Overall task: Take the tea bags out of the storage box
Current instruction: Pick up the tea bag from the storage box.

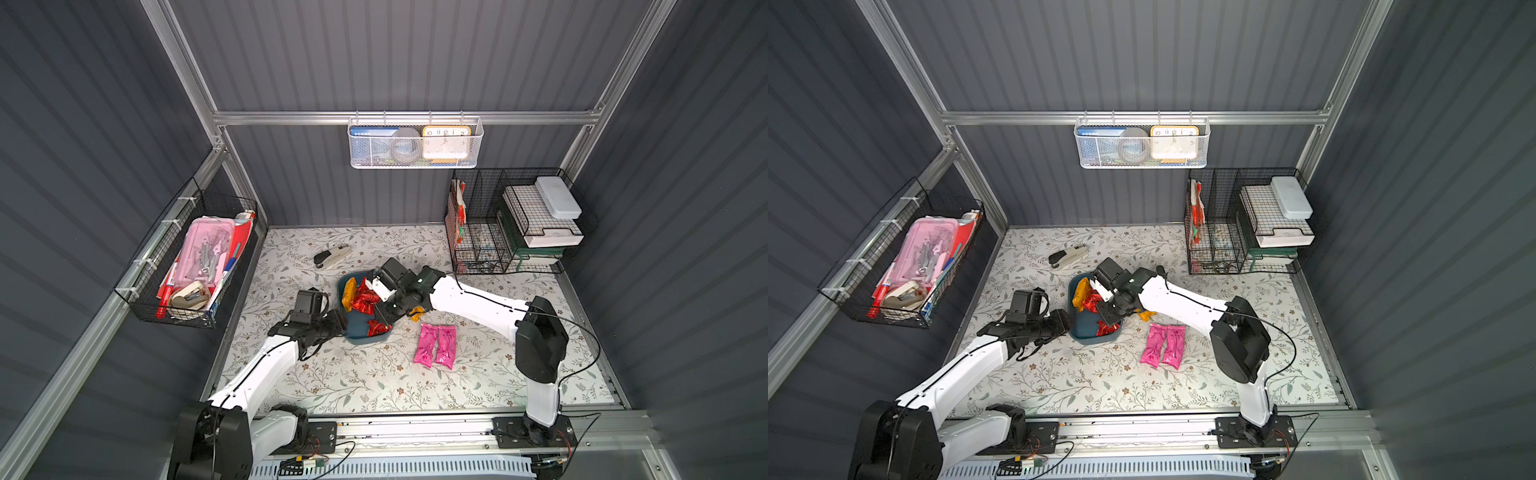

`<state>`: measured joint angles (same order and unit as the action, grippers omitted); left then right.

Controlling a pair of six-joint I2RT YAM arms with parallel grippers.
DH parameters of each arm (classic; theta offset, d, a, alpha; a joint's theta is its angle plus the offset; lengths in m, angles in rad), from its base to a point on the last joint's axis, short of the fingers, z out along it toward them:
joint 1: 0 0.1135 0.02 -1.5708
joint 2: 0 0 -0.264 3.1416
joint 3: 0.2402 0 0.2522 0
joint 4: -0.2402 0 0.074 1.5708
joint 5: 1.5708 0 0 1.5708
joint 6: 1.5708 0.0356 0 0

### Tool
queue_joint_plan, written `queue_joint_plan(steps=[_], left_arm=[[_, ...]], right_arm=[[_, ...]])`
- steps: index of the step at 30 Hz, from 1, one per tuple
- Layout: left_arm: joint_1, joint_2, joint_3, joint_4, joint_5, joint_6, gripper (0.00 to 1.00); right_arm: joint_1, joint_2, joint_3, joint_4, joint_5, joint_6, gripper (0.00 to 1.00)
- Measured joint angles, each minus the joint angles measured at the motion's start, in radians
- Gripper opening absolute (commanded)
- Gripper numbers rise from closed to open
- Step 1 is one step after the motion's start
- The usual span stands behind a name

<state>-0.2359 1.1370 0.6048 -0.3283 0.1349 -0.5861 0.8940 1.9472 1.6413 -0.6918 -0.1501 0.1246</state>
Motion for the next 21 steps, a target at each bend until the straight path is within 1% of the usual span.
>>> queue_joint_plan(steps=[6,9,13,17,21], left_arm=[[0.000,-0.057,-0.044,0.018,-0.006,-0.079,0.51],[0.000,-0.098,-0.057,0.021,-0.020,-0.119,0.51],[0.000,-0.141,-0.066,0.019,-0.043,-0.161,0.51],[0.004,-0.170,-0.080,0.006,-0.073,-0.206,0.52],[0.013,-0.196,-0.096,-0.013,-0.106,-0.251,0.53]], right_arm=[[0.010,0.016,0.003,-0.018,-0.031,-0.368,0.38],[0.018,0.030,0.003,-0.013,-0.027,-0.495,0.37],[0.024,0.099,0.051,-0.032,-0.024,-0.586,0.37],[0.024,0.170,0.096,-0.047,-0.008,-0.633,0.37],[0.024,0.196,0.106,-0.058,0.008,-0.658,0.37]])
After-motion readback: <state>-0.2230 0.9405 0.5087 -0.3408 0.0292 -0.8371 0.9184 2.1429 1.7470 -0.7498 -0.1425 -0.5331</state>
